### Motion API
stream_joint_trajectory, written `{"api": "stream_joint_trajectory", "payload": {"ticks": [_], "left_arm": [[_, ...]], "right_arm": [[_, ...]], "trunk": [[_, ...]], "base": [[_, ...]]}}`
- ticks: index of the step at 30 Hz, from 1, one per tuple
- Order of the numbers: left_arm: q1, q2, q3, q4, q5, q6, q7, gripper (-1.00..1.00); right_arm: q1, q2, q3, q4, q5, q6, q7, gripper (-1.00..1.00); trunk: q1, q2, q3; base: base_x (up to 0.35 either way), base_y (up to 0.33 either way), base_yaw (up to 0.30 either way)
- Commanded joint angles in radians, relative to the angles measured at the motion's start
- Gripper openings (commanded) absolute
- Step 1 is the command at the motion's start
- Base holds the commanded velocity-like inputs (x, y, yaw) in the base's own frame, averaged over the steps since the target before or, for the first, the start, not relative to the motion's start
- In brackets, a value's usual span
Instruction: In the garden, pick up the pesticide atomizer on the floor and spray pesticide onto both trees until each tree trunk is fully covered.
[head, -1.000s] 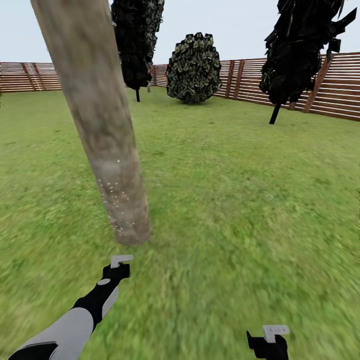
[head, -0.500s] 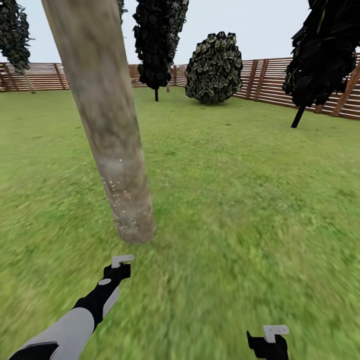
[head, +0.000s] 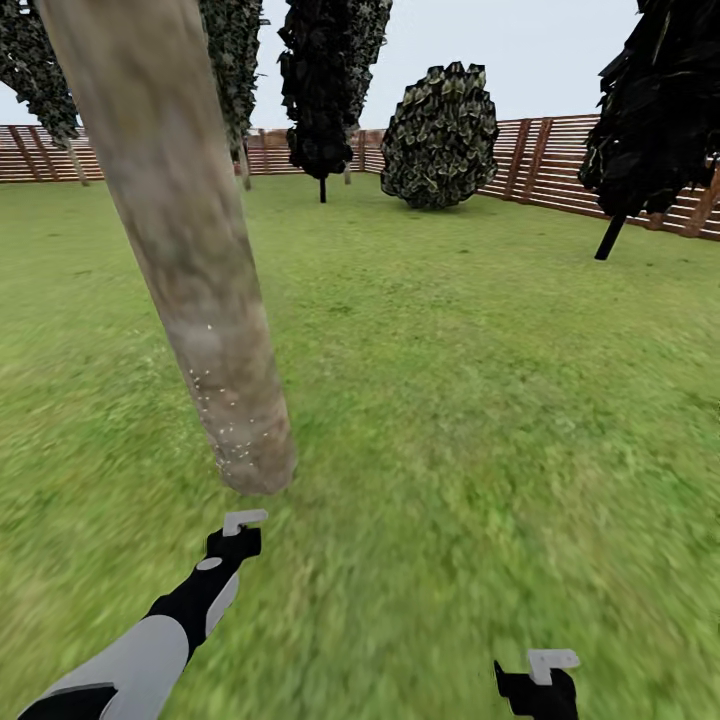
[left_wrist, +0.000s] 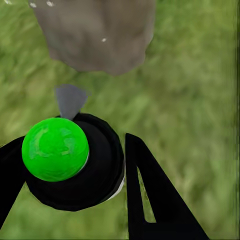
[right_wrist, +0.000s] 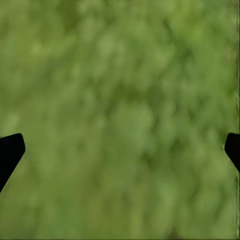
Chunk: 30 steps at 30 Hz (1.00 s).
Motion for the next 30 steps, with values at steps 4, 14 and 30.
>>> {"api": "stream_joint_trajectory", "payload": {"ticks": [4, 14, 30], "left_arm": [[0.000, 0.000, 0.000, 0.000, 0.000, 0.000, 0.000, -1.00], [0.000, 0.000, 0.000, 0.001, 0.001, 0.001, 0.000, -1.00], [0.000, 0.002, -0.001, 0.001, 0.000, 0.014, -0.095, -1.00]], "right_arm": [[0.000, 0.000, 0.000, 0.000, 0.000, 0.000, 0.000, 1.00], [0.000, 0.000, 0.000, 0.001, 0.000, 0.000, 0.000, 1.00], [0.000, 0.001, 0.000, 0.002, 0.000, 0.000, 0.000, 1.00]], "trunk": [[0.000, 0.000, 0.000], [0.000, 0.000, 0.000], [0.000, 0.000, 0.000]], "base": [[0.009, -0.271, 0.006], [0.044, -0.266, 0.235], [0.188, -0.217, 0.070]]}}
